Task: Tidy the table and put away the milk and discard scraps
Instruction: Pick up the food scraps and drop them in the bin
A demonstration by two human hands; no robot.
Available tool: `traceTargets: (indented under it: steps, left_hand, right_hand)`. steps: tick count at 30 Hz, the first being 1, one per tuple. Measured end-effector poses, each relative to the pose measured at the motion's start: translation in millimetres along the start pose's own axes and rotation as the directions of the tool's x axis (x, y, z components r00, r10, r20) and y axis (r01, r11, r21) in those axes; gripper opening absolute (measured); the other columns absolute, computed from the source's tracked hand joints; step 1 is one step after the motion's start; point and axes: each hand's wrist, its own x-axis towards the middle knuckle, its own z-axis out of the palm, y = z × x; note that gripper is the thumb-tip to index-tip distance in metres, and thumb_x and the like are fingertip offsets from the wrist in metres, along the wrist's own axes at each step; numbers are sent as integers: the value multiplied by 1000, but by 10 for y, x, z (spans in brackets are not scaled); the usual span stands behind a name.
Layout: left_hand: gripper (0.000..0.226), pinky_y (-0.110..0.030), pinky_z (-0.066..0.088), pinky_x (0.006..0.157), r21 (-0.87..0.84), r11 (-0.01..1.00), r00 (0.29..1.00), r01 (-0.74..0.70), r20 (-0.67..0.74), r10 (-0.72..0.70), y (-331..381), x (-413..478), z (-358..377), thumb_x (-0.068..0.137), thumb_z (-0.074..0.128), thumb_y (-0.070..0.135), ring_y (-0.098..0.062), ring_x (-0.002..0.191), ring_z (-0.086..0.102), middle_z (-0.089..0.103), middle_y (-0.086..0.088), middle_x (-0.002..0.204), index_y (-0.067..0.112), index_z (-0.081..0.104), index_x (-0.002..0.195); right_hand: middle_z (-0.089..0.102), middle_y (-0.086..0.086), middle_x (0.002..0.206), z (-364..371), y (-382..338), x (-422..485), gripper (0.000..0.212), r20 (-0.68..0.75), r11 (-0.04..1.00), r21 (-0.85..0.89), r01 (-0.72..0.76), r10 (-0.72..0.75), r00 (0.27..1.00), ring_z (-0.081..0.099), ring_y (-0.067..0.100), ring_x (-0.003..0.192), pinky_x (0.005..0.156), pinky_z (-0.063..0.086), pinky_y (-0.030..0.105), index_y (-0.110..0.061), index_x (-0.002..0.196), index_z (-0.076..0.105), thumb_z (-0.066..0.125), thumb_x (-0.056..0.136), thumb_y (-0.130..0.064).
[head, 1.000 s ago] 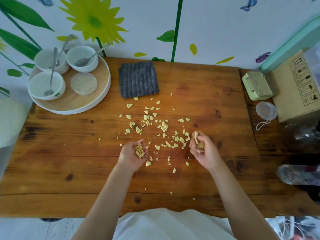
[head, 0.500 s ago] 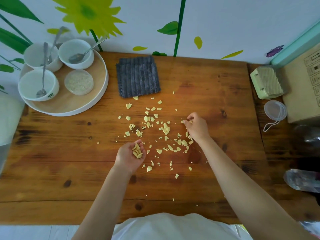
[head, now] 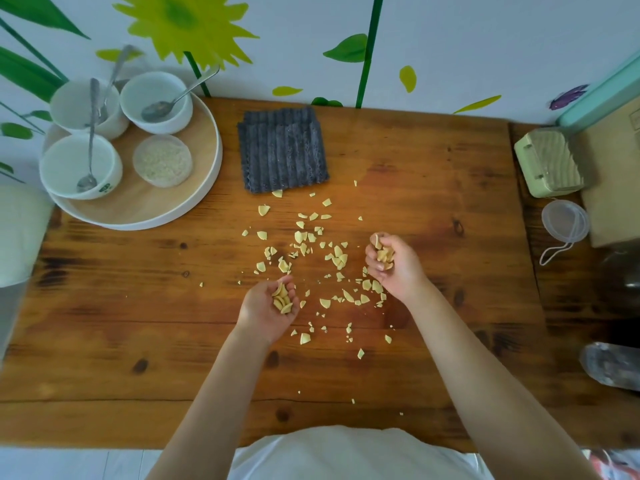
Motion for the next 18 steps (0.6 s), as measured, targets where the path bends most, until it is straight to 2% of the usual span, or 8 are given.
traceTargets:
  steps: [2, 4, 6, 7, 9, 11, 12, 18]
  left_hand:
    - [28, -24, 42, 63, 1, 1000, 1000, -1, 1, 1, -1, 1, -13, 96, 31, 9, -12, 66, 48, 50, -5, 74, 3, 58, 92]
    - [28, -24, 42, 64, 3, 1000, 1000, -2, 3, 2, -14, 1, -16, 96, 32, 9, -12, 66, 48, 50, -5, 74, 3, 58, 92]
    - [27, -24, 42, 64, 6, 1000, 1000, 2, 7, -2, -31, 0, -20, 96, 32, 9, -12, 67, 48, 50, -5, 75, 3, 58, 92]
    - [27, -24, 42, 64, 5, 1000, 1000, 4, 10, -4, -35, 1, -27, 96, 32, 9, -12, 67, 48, 50, -5, 75, 3, 59, 93]
    - [28, -25, 42, 63, 2, 1000, 1000, 9, 15, -9, -34, 2, -33, 96, 32, 9, -12, 67, 48, 50, -5, 75, 3, 59, 93]
    - [28, -25, 42, 63, -3, 1000, 1000, 4, 14, -4, -18, 3, -33, 97, 32, 10, -12, 67, 48, 51, -5, 75, 3, 59, 93]
    - [28, -25, 42, 63, -6, 1000, 1000, 2, 10, -2, -14, 5, -35, 97, 31, 10, -12, 67, 48, 51, -5, 75, 3, 59, 93]
    - [30, -24, 42, 63, -10, 1000, 1000, 7, 1, -7, -22, 6, -48, 97, 30, 10, -12, 66, 48, 51, -5, 73, 3, 59, 94]
  right_hand:
    - [50, 0, 50, 30, 8, -23, 38, 73, 998, 65, -15, 11, 997, 35, 6, 34, 32, 25, 16, -9, 66, 48, 23, 94, -10]
    - [49, -1, 50, 59, 17, -20, 41, 73, 999, 35, -12, 9, 997, 35, 6, 34, 32, 26, 15, -8, 64, 50, 27, 98, -15]
    - [46, -2, 52, 78, 26, -1, 36, -9, 976, -218, 13, -15, 1000, 34, 5, 36, 35, 26, 15, -9, 67, 49, 36, 99, -19]
    - [45, -1, 54, 100, 34, 7, 33, -57, 901, -433, 24, -53, 997, 34, 5, 39, 37, 26, 15, -10, 70, 49, 39, 99, -21]
    - [49, -2, 58, 133, 77, 45, 24, -103, 604, -797, 13, -157, 982, 40, 7, 44, 43, 32, 16, -12, 78, 53, 44, 97, -24]
    - [54, -3, 62, 187, 146, 80, 18, -71, 318, -948, 5, -226, 972, 47, 9, 51, 52, 41, 21, -13, 88, 54, 47, 96, -28]
    - [55, -4, 63, 208, 194, 94, 19, -61, 231, -973, -5, -235, 970, 49, 10, 52, 54, 42, 24, -13, 91, 53, 48, 95, -31]
    - [46, -6, 59, 293, 360, 83, 19, -33, 19, -999, -28, -282, 959, 41, 8, 48, 45, 28, 24, -13, 95, 47, 51, 94, -32]
